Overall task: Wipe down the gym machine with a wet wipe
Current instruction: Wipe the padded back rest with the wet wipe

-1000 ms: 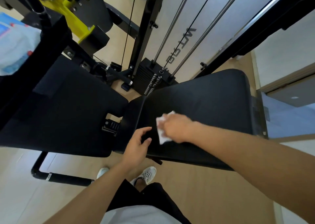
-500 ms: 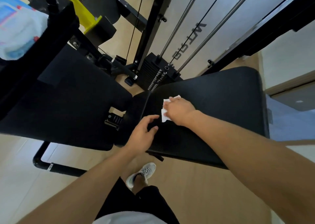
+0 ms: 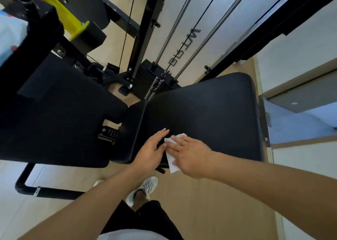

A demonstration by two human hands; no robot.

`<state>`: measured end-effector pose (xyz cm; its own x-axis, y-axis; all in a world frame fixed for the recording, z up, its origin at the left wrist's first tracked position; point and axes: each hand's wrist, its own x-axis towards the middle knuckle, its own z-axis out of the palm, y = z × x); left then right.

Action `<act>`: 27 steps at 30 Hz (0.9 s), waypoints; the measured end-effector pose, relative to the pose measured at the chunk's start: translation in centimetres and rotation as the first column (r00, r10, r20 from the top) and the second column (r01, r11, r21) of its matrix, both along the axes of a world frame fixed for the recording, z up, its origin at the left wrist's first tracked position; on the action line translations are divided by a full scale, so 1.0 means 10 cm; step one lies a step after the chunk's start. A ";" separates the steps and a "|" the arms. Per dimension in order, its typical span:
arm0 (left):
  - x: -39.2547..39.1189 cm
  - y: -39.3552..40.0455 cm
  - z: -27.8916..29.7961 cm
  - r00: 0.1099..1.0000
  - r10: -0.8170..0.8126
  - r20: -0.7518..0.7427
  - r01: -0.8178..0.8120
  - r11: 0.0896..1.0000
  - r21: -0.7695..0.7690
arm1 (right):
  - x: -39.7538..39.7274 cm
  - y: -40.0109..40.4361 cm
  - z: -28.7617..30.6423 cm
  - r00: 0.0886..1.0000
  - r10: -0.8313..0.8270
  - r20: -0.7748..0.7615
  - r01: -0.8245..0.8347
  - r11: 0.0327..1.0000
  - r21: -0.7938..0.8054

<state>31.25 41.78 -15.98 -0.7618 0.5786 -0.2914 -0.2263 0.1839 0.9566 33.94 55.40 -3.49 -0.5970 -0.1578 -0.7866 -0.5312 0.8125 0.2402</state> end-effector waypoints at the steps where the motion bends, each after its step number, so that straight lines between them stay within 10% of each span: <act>1: 0.00 0.00 0.01 1.000 -0.001 0.000 0.001 1.000 -0.002 | -0.01 0.01 0.05 0.999 0.034 -0.006 -0.034 0.999 0.027; 7: -0.08 0.00 0.11 1.000 -0.028 0.006 0.028 0.999 0.020 | -1.09 0.90 0.45 0.886 -0.231 -0.403 0.325 0.927 0.185; 15: -0.12 0.07 0.07 0.999 -0.002 -0.033 0.002 1.000 0.001 | -0.46 0.17 0.21 0.955 -0.122 -0.269 0.143 0.988 0.057; 21: -0.22 0.16 0.14 1.000 -0.001 -0.025 0.002 1.000 0.028 | -1.05 0.79 0.71 0.733 -0.121 -0.670 0.244 0.965 0.092; 27: -0.28 0.37 0.12 0.997 0.026 -0.069 -0.025 0.999 0.025 | -0.41 0.57 0.26 0.981 -0.079 -0.180 0.066 0.995 -0.074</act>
